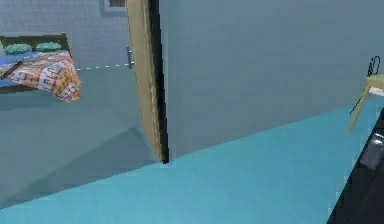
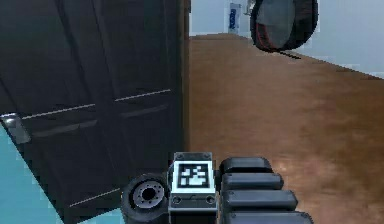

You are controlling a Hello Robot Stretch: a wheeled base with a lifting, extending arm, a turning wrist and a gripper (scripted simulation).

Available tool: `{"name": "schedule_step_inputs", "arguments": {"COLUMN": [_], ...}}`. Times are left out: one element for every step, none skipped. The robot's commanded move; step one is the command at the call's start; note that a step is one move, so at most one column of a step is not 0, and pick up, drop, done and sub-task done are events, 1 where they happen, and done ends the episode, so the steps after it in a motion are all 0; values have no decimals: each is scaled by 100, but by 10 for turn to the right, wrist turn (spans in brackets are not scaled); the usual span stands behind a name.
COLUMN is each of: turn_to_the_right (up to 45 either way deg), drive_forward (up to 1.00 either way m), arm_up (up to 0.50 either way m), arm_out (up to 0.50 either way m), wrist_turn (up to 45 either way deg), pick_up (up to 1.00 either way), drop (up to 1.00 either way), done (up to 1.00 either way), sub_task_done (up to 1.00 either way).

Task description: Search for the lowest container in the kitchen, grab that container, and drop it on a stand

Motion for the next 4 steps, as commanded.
{"name": "schedule_step_inputs", "arguments": {"turn_to_the_right": [-240, 0, -420, 0], "drive_forward": [0, 65, 0, 25], "arm_up": [0, 0, 0, 0], "arm_out": [0, 0, 0, 0], "wrist_turn": [0, 0, 0, 0], "pick_up": [0, 0, 0, 0], "drop": [0, 0, 0, 0], "done": [0, 0, 0, 0], "sub_task_done": [0, 0, 0, 0]}}
